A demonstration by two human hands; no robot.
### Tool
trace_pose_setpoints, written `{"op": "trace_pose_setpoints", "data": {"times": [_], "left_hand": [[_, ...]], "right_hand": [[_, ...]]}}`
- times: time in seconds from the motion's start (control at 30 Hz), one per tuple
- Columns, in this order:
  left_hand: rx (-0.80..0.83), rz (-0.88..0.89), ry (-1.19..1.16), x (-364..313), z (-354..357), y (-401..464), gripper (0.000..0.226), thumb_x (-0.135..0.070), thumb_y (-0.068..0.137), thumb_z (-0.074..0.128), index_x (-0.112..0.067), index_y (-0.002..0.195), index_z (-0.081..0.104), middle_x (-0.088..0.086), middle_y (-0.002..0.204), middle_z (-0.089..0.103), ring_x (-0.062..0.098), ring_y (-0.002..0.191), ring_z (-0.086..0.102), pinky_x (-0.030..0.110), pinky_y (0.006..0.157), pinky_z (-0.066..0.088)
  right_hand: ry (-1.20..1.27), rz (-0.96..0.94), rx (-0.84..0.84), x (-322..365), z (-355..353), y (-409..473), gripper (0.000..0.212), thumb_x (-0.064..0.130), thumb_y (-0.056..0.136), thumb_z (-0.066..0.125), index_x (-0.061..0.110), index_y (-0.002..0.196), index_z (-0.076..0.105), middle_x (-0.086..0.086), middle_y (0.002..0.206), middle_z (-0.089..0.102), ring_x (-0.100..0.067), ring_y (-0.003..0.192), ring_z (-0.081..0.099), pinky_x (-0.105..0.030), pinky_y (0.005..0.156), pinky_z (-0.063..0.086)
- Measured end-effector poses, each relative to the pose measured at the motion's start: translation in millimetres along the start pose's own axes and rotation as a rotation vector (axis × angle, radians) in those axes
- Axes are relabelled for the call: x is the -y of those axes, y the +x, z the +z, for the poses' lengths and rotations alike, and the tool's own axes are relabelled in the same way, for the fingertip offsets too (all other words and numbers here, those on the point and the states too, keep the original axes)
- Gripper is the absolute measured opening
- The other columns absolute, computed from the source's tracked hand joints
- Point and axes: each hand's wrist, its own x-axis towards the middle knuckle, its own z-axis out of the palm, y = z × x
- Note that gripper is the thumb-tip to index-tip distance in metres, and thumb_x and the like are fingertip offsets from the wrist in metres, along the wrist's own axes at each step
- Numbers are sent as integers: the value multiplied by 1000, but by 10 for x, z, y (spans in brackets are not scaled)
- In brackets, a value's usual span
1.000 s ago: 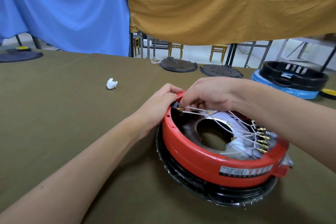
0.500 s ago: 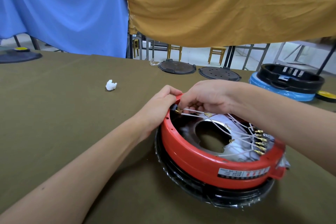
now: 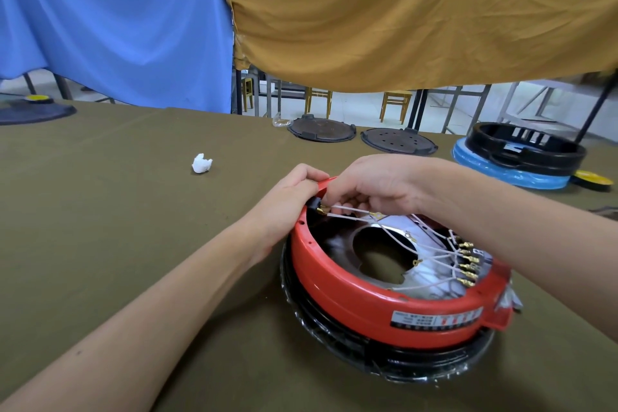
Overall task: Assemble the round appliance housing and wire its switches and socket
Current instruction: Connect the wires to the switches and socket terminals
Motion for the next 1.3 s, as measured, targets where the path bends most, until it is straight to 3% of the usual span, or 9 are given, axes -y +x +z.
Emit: {"op": "trace_pose_setpoints", "data": {"times": [0.17,0.3,0.43,0.53,0.73,0.77,0.87,1.1,1.3], "left_hand": [[5,-32,-15,-25,-36,-5,25,-22,97,47,-30,108,67,2,109,71,18,101,66,38,99,48],[14,-58,-33,-43,-54,-6,24,-20,95,50,-26,110,68,6,108,72,16,94,66,36,95,49],[17,-62,-42,-66,-68,-15,26,-16,97,47,-21,113,67,14,102,70,16,88,61,35,87,47],[24,-66,-21,-69,-64,-34,30,-14,96,44,-20,114,67,20,108,68,21,91,59,37,88,44],[16,-87,-14,-88,-31,-46,29,-16,94,45,-20,112,68,14,115,70,20,96,63,48,103,44],[17,-87,-14,-87,-34,-49,29,-16,95,45,-20,112,68,12,114,70,19,96,63,47,104,44],[15,-77,-14,-80,-42,-50,29,-15,95,45,-19,111,68,11,113,70,15,93,63,44,102,45],[0,-56,-24,-20,-30,-16,27,-16,94,43,-20,106,66,2,96,68,10,84,61,30,80,45],[-6,-67,-40,-10,-38,1,25,-20,94,47,-21,107,68,6,108,72,12,91,64,35,90,49]], "right_hand": [[-7,-62,16,-6,-67,-45,2,-1,85,67,0,86,66,-11,73,58,-13,61,49,-21,57,35],[62,-103,5,-4,-127,-57,12,4,88,70,-7,94,71,-9,75,64,-9,61,57,-13,57,47],[188,-202,-113,17,-245,-69,22,2,90,66,-12,106,69,-15,86,68,-11,66,59,-15,64,52],[180,-245,-146,-12,-323,-139,19,5,91,65,-8,102,72,-11,82,69,-10,64,58,-15,60,50],[-304,-313,-167,-88,-117,-203,12,29,84,74,19,85,80,-17,83,72,-15,68,54,-29,65,43],[-329,-331,-170,-91,-92,-187,11,30,84,74,20,82,79,-17,77,69,-15,65,51,-28,64,40],[-427,-364,-179,-103,-47,-151,14,26,83,73,20,72,77,3,60,60,-6,51,43,-17,52,36],[-604,-463,-290,-112,23,-93,21,24,86,72,22,66,74,4,60,66,-4,44,42,-13,45,34],[-535,-441,-256,-115,0,-118,24,31,91,69,15,75,77,5,53,51,-6,44,36,-16,45,30]]}}
